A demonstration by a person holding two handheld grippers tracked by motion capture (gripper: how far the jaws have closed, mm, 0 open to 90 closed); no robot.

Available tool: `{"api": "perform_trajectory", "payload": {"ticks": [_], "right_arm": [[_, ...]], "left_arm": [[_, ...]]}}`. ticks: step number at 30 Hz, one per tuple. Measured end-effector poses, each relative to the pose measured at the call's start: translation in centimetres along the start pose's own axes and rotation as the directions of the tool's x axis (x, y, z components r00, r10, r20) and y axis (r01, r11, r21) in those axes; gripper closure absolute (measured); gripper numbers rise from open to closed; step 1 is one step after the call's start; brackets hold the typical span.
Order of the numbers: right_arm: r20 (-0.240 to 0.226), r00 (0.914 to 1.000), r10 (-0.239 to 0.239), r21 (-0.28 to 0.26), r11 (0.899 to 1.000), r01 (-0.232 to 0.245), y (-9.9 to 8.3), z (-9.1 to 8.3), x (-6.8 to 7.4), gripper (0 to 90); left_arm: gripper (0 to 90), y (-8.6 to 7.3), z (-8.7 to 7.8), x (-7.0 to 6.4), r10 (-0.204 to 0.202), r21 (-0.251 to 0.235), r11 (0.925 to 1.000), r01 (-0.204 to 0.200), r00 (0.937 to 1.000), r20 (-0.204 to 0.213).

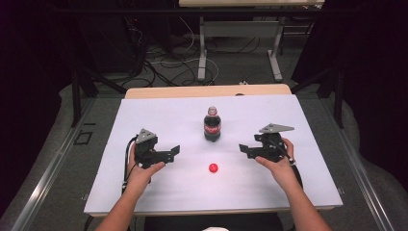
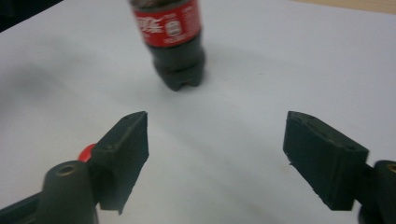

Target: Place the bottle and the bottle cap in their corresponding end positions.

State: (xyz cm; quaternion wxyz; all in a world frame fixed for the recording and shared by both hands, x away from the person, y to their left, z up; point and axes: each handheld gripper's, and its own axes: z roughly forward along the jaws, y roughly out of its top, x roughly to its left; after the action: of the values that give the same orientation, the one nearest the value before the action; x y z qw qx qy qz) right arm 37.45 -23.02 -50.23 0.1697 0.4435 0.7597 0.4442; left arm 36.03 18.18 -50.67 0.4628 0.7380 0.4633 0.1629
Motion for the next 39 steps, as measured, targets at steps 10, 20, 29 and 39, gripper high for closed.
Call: {"api": "perform_trajectory", "payload": {"ticks": [10,20,29,39], "right_arm": [[0.114,0.9924,0.048,-0.026,0.999,-0.045,-1.9,-2.0,-3.0,10.3],[0.197,0.9701,0.142,-0.086,0.988,-0.127,-4.3,-2.9,-5.8,3.4],[0.235,0.9551,0.181,-0.080,0.983,-0.166,-6.2,-3.3,-7.5,3.3],[0.271,0.9418,0.198,-0.061,0.980,-0.189,-7.2,-3.1,-8.7,3.6]], "left_arm": [[0.7,-1.2,-1.9,2.2,-0.037,0.006,0.9993,0.038,0.9969,-0.069],[0.7,-2.6,-2.8,4.7,-0.096,-0.016,0.9954,0.095,0.9876,-0.124],[0.7,-3.6,-2.5,5.7,-0.063,0.026,0.9973,0.069,0.9808,-0.185],[0.8,-4.1,-2.2,6.7,-0.089,0.034,0.9946,0.098,0.9742,-0.207]]}}
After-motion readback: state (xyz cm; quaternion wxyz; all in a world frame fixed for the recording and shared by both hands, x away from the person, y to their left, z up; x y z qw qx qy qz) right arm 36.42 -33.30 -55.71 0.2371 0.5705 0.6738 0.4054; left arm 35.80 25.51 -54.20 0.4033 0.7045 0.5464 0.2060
